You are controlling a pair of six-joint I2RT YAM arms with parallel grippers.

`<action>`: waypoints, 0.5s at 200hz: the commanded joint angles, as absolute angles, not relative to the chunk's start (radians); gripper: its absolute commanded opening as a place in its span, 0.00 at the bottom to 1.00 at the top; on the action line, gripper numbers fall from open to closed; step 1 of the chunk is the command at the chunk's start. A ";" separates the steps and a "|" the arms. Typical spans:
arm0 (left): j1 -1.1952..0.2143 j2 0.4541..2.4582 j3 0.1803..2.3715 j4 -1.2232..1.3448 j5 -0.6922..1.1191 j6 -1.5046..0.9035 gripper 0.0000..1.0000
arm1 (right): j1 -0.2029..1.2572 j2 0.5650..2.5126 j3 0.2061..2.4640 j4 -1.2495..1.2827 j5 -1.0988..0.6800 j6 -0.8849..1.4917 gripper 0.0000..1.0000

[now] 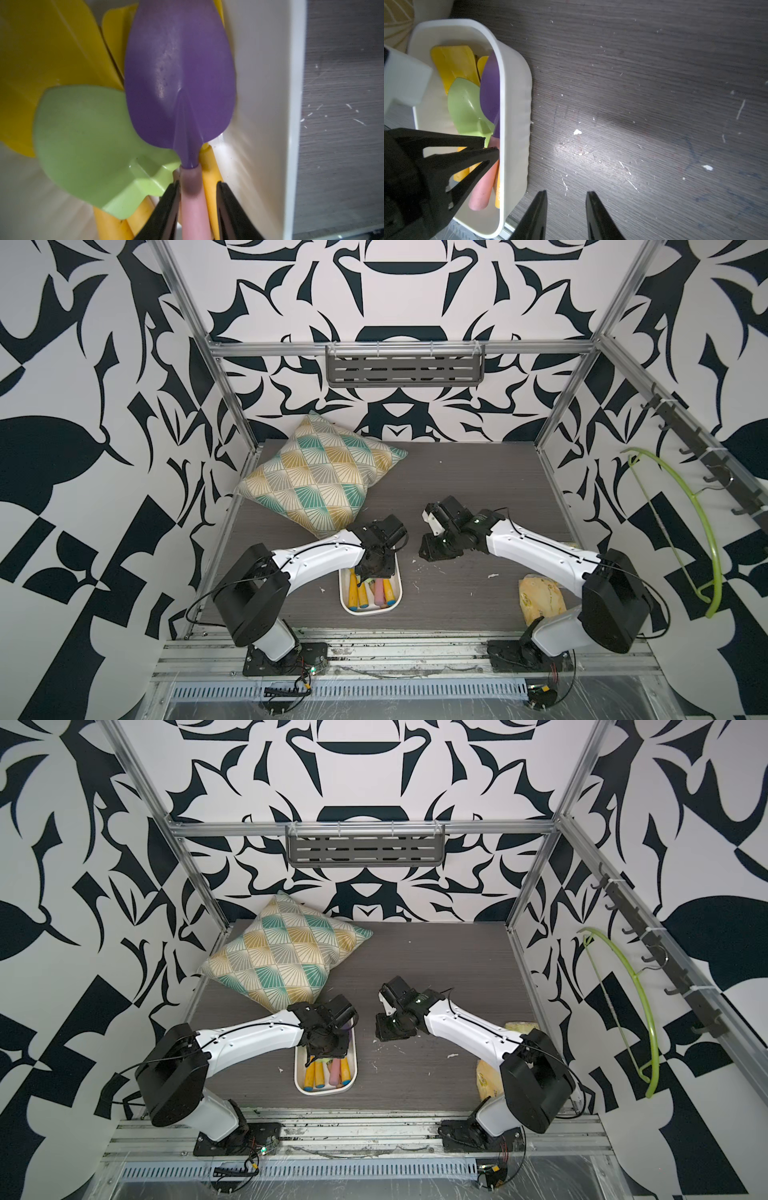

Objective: Take the shovel out of the storage box
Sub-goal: Pick up the shovel from the storage box.

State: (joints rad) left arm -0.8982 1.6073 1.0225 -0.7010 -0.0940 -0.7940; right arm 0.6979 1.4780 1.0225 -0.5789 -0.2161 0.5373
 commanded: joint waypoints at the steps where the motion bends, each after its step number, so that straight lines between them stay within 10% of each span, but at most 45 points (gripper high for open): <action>1: -0.902 1.644 1.032 -0.738 -0.125 -0.774 0.34 | 0.701 1.454 1.018 -0.572 -0.212 0.517 0.36; 100: -0.912 1.630 1.006 -0.742 -0.144 -0.775 0.20 | 0.703 1.452 1.002 -0.551 -0.226 0.518 0.35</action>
State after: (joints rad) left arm -0.9146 1.6695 1.0210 -0.7082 -0.1337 -0.7845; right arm 0.6979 1.4780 1.0012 -0.5701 -0.2184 0.5308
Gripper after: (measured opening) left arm 0.228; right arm 0.356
